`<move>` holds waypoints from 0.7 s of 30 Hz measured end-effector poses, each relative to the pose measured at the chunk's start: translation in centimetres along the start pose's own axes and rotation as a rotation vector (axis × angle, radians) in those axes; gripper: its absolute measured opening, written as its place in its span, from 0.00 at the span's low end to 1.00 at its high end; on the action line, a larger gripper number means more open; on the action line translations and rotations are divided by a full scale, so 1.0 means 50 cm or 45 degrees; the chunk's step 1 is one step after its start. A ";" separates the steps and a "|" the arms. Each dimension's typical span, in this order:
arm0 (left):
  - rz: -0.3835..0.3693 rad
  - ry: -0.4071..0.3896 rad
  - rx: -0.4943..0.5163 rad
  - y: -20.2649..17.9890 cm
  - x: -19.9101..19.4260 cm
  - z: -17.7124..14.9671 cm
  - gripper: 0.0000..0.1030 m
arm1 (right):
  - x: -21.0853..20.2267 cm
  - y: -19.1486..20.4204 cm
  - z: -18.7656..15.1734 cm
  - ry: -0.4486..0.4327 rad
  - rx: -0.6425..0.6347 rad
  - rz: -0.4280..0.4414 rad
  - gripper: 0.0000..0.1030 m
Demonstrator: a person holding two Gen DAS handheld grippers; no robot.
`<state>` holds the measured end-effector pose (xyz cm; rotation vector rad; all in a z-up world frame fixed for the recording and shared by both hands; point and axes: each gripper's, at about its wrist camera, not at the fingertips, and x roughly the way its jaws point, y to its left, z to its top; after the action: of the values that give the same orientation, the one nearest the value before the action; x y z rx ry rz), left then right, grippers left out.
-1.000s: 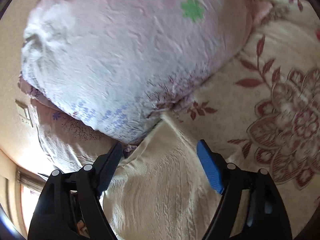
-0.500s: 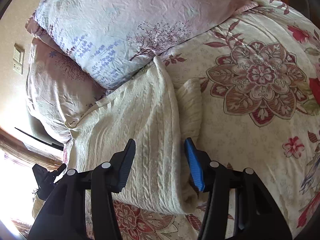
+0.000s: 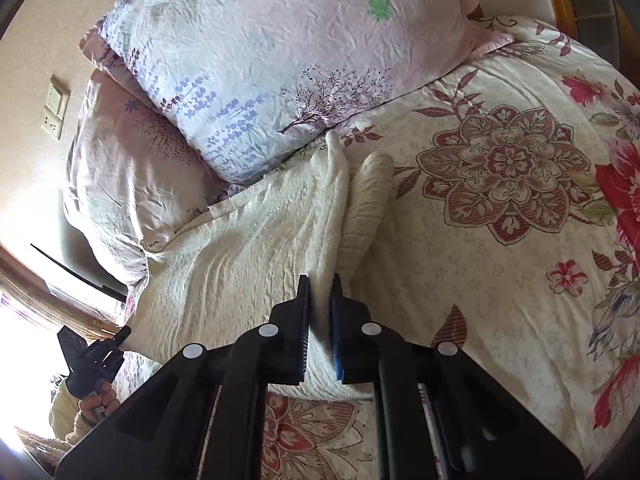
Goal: Fold small clothes
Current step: 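Open both grippers to release the folded hem onto the cardigan, then grasp the folded cardigan edge with the left gripper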
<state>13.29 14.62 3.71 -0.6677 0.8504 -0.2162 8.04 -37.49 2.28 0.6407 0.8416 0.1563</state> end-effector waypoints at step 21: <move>0.071 -0.209 0.029 -0.010 -0.062 0.026 0.54 | 0.007 0.001 0.061 -0.094 0.000 -0.100 0.37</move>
<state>12.27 16.16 6.58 -0.6304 0.7071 -0.1191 10.50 -38.73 3.60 0.6088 0.7940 0.0613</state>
